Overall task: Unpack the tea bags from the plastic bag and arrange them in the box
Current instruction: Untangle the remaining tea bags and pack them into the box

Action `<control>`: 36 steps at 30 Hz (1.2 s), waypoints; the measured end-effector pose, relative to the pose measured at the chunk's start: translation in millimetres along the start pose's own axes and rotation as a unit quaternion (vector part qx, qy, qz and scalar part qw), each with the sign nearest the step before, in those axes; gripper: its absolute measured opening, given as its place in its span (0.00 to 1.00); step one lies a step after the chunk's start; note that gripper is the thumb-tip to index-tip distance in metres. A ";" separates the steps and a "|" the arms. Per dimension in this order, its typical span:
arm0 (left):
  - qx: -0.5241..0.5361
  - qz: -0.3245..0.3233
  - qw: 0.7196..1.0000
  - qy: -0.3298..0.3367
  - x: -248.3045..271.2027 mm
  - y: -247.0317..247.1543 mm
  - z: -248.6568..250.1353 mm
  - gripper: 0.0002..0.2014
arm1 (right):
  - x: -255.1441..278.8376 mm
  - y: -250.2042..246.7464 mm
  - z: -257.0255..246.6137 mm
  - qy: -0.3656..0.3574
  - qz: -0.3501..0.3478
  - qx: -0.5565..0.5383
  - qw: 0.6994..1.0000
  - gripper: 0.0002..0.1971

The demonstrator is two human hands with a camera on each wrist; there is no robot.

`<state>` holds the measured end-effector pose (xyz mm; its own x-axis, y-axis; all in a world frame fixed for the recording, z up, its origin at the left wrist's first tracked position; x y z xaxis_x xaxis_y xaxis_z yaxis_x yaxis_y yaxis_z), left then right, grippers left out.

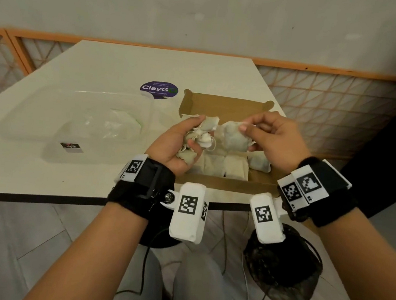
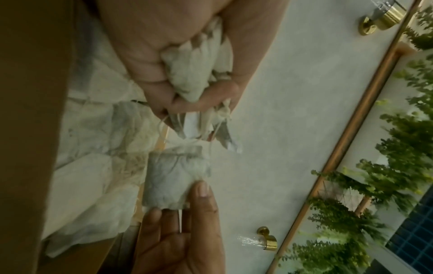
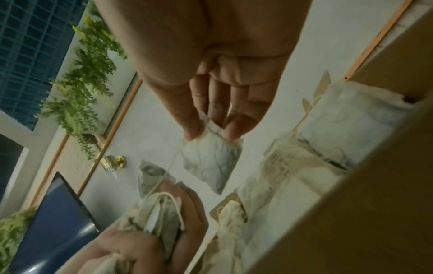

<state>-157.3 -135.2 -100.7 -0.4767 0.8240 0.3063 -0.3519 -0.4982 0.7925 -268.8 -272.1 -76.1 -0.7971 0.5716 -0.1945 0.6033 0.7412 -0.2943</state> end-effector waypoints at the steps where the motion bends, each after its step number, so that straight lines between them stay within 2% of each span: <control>1: 0.008 -0.003 1.000 0.005 -2.0 1.3 -0.6 0.07 | -1.7 -3.5 2.8 0.012 0.016 -0.002 1.000 0.05; 5: 0.051 -0.019 0.998 0.034 -7.1 -2.2 1.0 0.14 | -4.8 -21.9 15.7 0.065 0.056 -0.040 0.996 0.05; 9: 0.093 -0.054 0.992 0.058 -11.0 -8.1 2.6 0.05 | -2.2 -26.0 31.4 0.112 0.066 -0.071 0.989 0.06; 11: 0.104 -0.063 0.990 0.067 -10.6 -9.5 3.2 0.08 | -1.4 -28.5 35.5 0.116 0.082 -0.069 0.987 0.07; 14: 0.086 -0.064 0.991 0.080 -9.2 -8.8 2.4 0.12 | -2.1 -39.6 33.2 0.083 0.092 0.034 0.992 0.07; 17: 0.061 -0.042 0.992 0.098 -12.1 -9.7 0.2 0.16 | 0.1 -47.7 29.4 0.087 0.041 0.122 0.988 0.07; 20: 0.047 -0.032 0.993 0.107 -12.5 -8.4 0.2 0.08 | 3.6 -51.1 34.6 0.132 -0.004 0.124 0.983 0.12; 23: 0.037 -0.030 0.993 0.107 -13.4 -8.1 -0.2 0.04 | 5.9 -52.6 38.1 0.144 0.005 0.098 0.985 0.12; 27: 0.028 -0.037 0.993 0.105 -13.9 -9.1 -0.4 0.11 | 2.6 -53.8 35.3 0.133 0.030 0.194 0.971 0.10; 29: 0.024 -0.040 0.993 0.107 -14.4 -9.8 0.1 0.16 | -1.1 -52.8 30.2 0.101 0.010 0.292 0.951 0.09; 31: 0.023 -0.047 0.993 0.109 -14.9 -10.6 0.8 0.17 | -4.9 -50.2 21.8 0.066 -0.027 0.392 0.917 0.11; 34: 0.022 -0.057 0.993 0.104 -14.7 -10.1 0.2 0.17 | -13.7 -40.9 10.5 0.036 -0.106 0.537 0.836 0.18; 36: 0.018 -0.056 0.993 0.102 -15.3 -11.2 -0.2 0.13 | -19.2 -34.0 8.5 0.042 -0.165 0.598 0.783 0.19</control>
<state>-146.2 -142.3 -114.4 -0.5912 0.7996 0.1057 -0.3836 -0.3940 0.8352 -274.2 -311.3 -70.3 -0.8705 0.4764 0.1240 -0.1287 0.0230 -0.9914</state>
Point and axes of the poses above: each hand's wrist, its own x-axis away from the middle knuckle, its own y-axis out of the palm, z = x × y, the point moved 2 cm from there along -x, towards the middle knuckle, and after that the axes turned 2 degrees about x, right-handed, at the moved point
